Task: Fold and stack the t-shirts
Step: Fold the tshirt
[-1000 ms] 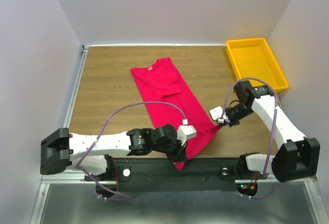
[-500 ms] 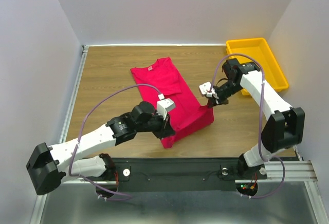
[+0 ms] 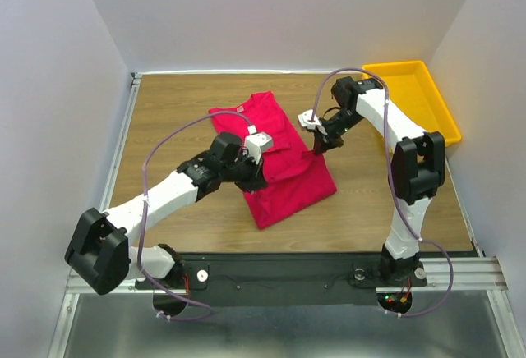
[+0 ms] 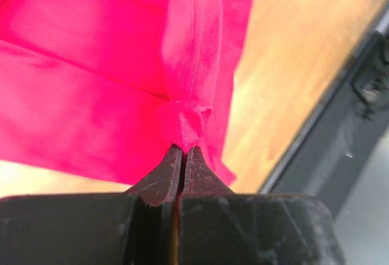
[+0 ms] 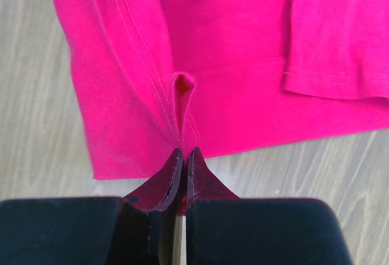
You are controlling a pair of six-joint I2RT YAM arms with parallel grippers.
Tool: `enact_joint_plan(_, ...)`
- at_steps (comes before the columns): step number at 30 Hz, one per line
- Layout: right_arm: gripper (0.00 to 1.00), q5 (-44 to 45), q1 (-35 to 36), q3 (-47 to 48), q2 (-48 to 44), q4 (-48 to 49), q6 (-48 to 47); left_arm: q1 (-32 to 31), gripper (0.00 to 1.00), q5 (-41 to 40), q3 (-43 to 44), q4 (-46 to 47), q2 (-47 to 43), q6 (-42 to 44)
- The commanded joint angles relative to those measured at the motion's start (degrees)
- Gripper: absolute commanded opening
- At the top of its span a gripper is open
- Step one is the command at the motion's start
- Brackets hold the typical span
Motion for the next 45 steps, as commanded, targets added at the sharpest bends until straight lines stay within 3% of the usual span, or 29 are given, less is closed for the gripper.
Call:
enact_joint_plan(1,0.01,-1.9,0.2,5.7,3.4,-2.3,1.8,0.9,0.0,-3.1,7.0,-4.9,0.8,8.5)
enact_joint_plan(10,0.0,-4.5,0.8,13.2,9.9,-2.2,4.3,1.9,0.0,-9.1,13.1,-12.0,7.5,16.5)
enact_joint_plan(32,0.01,-7.2,1.8,22.2,18.8,-0.6,9.5,4.5,0.0,-18.3,16.0,-8.8,14.0,30.7)
enact_joint_plan(45,0.01,-7.7,1.7,24.0,20.9,1.4,12.2,4.4,0.0,-21.9,14.0,-6.5,15.9,33.2)
